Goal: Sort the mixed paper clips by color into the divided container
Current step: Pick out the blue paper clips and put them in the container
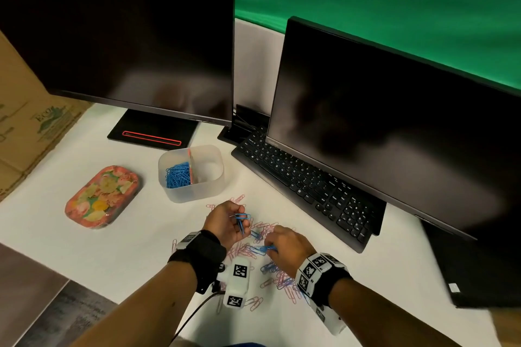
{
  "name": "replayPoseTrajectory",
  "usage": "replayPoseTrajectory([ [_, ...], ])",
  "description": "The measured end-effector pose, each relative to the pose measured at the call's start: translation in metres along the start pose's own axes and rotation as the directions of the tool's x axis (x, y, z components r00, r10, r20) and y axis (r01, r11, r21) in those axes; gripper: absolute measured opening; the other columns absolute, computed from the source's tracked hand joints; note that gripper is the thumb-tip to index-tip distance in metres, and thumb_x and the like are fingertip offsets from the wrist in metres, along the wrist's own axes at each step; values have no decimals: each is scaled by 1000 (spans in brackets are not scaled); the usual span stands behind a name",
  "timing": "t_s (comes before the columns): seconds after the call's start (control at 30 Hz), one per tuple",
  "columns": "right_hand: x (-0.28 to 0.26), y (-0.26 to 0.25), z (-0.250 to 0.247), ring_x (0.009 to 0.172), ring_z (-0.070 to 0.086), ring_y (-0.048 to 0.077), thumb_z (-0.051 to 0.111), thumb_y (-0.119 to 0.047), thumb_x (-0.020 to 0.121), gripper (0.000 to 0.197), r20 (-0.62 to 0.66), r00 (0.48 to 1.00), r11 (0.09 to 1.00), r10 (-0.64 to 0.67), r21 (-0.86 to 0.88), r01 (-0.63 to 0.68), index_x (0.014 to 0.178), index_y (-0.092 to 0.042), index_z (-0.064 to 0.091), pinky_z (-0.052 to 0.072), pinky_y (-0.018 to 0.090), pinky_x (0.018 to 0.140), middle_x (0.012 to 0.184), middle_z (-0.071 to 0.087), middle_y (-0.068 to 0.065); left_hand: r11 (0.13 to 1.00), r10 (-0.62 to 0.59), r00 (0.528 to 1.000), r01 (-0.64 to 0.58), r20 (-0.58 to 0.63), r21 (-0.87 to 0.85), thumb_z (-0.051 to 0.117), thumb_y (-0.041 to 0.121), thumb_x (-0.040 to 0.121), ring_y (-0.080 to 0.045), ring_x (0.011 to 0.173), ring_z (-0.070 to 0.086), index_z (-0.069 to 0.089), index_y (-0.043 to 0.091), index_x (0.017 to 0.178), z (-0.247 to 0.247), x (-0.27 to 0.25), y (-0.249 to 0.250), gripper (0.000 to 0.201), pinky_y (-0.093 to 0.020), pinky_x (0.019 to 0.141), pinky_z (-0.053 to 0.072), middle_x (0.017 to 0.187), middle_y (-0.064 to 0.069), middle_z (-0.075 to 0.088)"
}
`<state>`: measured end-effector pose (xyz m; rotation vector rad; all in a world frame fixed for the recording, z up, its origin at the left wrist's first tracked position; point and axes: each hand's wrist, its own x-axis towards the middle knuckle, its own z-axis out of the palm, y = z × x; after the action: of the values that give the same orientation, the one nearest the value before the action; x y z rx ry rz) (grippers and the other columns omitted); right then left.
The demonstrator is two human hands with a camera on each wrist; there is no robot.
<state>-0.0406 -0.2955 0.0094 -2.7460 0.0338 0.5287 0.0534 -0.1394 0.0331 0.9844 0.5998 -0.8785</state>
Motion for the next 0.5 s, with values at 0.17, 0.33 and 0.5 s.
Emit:
replayPoseTrajectory([
  [0.17, 0, 8, -4, 85, 62, 14, 59, -25, 91, 15, -96, 983, 945, 158, 305, -122, 101, -19, 68, 53, 26, 81, 98, 55, -5, 1000, 2, 999, -1, -42, 31, 44, 14, 84, -18, 49, 41, 48, 11, 66, 0, 0, -4, 19, -21, 46, 42, 55, -3, 37],
  [0.33, 5, 9, -16, 63, 55, 2, 66, -24, 87, 13, -121, 945, 814, 303, 548, -191, 93, -14, 73, 40, 5, 60, 75, 63, -7, 996, -19, 995, 27, -93, 86, 41, 18, 92, -14, 40, 33, 46, 13, 65, 2, 7, -13, 28, -18, 41, 33, 46, 2, 28],
  [0.5, 11, -4, -33, 51, 55, 5, 69, -17, 85, 4, -37, 954, 589, 298, 793, -153, 83, -17, 73, 45, 17, 53, 64, 65, -6, 990, -48, 999, 51, -23, 132, 40, 34, 99, -20, 57, 59, 58, 10, 82, 15, 4, -23, 35, -31, 62, 52, 63, -5, 59],
])
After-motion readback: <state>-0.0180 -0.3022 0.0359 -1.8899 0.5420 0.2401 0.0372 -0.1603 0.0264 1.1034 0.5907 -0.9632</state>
